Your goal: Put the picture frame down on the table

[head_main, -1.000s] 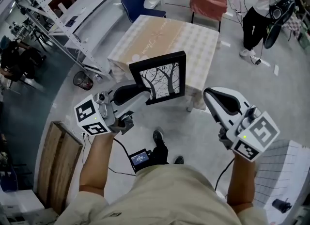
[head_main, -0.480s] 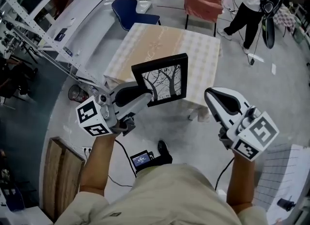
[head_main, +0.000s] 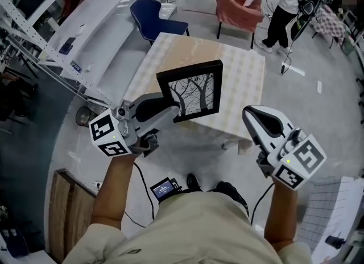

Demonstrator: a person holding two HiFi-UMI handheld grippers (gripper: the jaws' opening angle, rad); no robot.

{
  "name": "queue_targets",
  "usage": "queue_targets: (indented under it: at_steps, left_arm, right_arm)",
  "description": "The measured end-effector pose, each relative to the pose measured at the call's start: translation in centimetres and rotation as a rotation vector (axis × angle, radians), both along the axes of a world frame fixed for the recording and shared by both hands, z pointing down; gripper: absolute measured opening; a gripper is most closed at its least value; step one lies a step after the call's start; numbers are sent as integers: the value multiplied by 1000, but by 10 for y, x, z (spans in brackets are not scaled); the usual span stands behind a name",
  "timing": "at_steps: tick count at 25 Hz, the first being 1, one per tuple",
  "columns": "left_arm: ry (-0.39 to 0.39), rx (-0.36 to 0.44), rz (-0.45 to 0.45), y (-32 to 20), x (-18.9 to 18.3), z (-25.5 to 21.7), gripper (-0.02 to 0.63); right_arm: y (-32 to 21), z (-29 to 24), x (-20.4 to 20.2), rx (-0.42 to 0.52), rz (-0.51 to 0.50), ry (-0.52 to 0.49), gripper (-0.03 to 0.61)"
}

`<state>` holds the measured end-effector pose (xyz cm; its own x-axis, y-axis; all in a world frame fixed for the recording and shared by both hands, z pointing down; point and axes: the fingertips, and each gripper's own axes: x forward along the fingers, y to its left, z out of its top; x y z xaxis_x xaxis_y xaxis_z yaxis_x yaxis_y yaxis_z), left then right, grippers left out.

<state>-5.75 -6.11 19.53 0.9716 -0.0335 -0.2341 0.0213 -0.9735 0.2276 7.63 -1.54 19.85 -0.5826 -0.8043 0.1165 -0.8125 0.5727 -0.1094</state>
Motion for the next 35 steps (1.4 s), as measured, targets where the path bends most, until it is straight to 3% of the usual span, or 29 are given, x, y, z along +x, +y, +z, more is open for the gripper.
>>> queue_targets:
  at_steps: [8, 14, 21, 35]
  left_arm:
    - [-16, -14, -27, -46, 2, 15, 74]
    - [-43, -11, -60, -82, 24, 30, 74]
    - [-82, -61, -93, -143, 48, 58, 74]
    - [-120, -302, -190, -255, 62, 164, 72]
  right_arm:
    - [-43, 14, 5, -14, -13, -14, 3]
    - [-82, 30, 29, -25, -40, -31, 3]
    - [-142, 48, 58, -61, -40, -51, 3]
    - [-231, 108, 70, -189, -83, -61, 3]
